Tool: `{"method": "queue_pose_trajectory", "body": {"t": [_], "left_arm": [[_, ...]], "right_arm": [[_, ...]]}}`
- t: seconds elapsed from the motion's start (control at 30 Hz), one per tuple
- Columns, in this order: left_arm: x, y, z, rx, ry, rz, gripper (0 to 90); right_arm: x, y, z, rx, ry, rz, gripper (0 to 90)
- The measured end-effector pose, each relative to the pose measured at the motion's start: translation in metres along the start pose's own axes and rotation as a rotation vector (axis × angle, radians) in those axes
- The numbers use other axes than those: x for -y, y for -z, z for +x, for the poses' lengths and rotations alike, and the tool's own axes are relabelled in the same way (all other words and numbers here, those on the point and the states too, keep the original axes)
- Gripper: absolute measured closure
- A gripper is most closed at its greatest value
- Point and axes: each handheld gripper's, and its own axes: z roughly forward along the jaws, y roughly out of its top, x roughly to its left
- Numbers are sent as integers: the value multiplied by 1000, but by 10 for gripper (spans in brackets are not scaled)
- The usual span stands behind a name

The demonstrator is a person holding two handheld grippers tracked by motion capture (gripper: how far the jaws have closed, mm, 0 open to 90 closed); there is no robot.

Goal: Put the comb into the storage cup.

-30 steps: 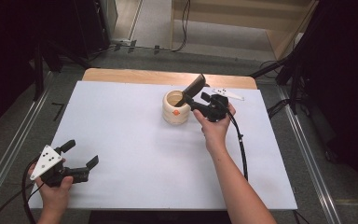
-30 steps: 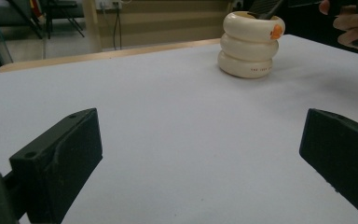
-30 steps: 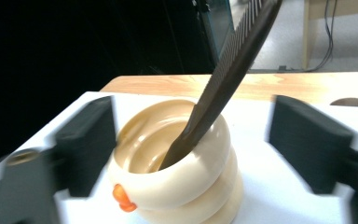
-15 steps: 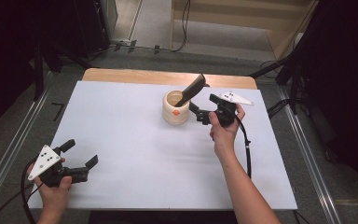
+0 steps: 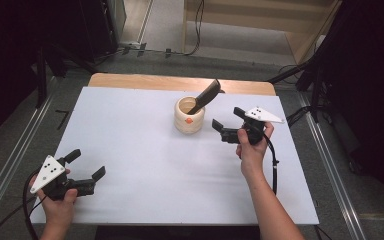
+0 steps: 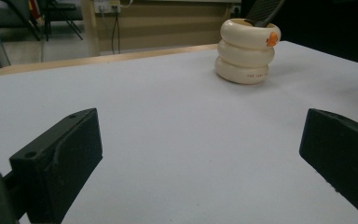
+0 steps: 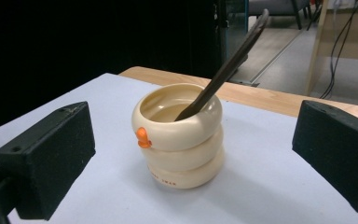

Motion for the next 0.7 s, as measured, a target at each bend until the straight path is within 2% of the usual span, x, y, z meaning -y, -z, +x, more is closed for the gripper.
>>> {"method": "queue_pose_trajectory", "body": {"t": [0.27,0.7], "left_arm": [[0,1,0,-2,-1,-3,0],[0,0,-1,7,-6,1,0]], "right_arm": [[5,14,-3,-1,33,12,0],[16,31,-6,-6,57,14,0]]}}
